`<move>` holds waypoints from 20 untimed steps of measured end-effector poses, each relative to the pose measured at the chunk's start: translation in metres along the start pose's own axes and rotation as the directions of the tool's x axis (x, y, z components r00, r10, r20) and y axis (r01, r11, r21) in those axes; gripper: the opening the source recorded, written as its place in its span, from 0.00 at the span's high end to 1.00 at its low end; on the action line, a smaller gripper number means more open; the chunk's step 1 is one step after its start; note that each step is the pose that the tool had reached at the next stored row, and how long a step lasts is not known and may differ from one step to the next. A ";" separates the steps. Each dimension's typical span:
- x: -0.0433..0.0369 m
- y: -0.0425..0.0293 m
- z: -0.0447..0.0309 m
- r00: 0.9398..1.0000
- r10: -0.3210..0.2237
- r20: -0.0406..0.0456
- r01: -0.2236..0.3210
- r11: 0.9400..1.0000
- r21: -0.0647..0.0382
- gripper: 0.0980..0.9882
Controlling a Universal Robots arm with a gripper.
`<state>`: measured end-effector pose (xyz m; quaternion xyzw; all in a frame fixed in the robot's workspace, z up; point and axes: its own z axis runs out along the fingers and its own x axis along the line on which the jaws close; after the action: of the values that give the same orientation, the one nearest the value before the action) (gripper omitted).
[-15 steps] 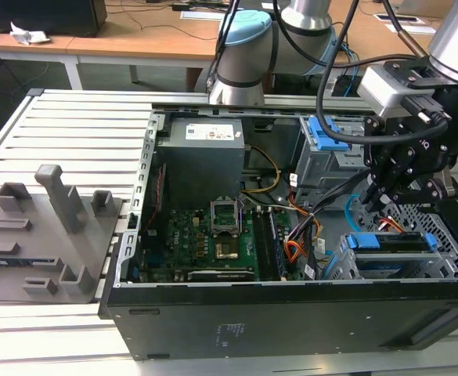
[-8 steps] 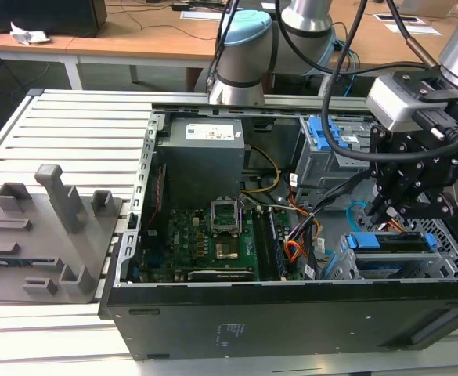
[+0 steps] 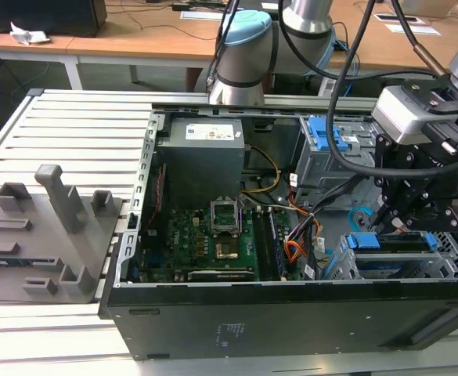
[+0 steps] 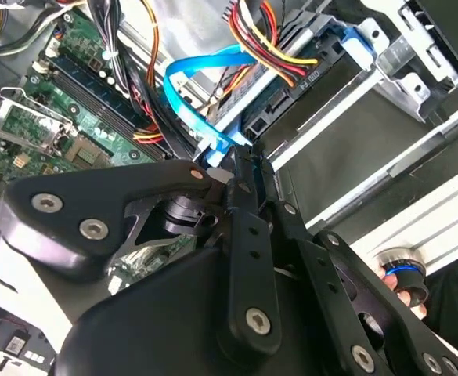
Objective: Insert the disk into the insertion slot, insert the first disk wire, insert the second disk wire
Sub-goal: 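Insert the second disk wire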
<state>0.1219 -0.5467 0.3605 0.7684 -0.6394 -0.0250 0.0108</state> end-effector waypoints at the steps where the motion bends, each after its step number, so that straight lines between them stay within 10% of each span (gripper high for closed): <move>1: 0.0000 0.0000 0.0002 1.000 0.017 0.001 -0.017 1.000 0.000 0.93; 6: 0.0000 -0.0001 0.0005 0.985 0.174 0.009 -0.174 0.985 0.003 0.93; 20: 0.0020 -0.0107 0.0044 0.985 0.175 0.009 -0.175 0.985 0.003 0.93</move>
<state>0.1326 -0.5467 0.3556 0.7091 -0.7045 -0.0261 0.0087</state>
